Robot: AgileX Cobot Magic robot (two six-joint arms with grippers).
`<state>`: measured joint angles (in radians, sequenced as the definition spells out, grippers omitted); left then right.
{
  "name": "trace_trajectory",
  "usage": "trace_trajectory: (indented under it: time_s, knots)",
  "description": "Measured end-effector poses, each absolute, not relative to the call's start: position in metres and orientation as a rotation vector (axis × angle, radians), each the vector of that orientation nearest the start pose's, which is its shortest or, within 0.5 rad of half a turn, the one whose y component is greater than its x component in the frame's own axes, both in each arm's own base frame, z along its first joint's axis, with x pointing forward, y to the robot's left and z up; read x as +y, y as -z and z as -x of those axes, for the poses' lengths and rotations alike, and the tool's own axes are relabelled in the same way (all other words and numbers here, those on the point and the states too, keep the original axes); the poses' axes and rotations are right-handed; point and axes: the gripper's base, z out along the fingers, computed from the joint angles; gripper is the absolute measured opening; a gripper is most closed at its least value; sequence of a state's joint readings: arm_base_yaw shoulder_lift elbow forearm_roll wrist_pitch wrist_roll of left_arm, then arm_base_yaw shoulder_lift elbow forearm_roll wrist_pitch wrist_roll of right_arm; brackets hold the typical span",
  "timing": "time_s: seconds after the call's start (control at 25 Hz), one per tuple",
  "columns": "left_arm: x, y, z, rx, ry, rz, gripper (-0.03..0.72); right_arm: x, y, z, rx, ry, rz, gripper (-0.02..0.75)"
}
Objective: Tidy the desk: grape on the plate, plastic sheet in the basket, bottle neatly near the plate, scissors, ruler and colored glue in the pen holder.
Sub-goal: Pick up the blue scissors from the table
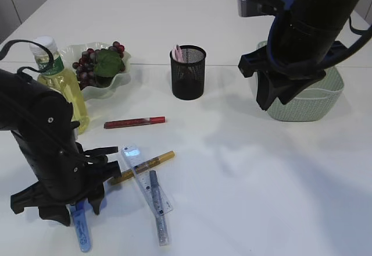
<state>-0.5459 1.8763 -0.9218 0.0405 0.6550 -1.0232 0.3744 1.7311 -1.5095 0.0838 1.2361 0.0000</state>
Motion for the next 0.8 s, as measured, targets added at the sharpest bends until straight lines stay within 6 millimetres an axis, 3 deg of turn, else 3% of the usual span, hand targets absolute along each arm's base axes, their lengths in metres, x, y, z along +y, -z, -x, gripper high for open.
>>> trace_trajectory:
  time_s: [0.32,0.8]
  knots:
    - [-0.1565,-0.1089,-0.2619,3.019,0.013,0.694,0.367,0.136,-0.295,-0.3261,2.903,-0.177,0.52,0.313]
    - [-0.1563,-0.1089,-0.262,3.016,0.011,0.698,0.287,0.136,-0.295,-0.3261,2.903,-0.177,0.52,0.313]
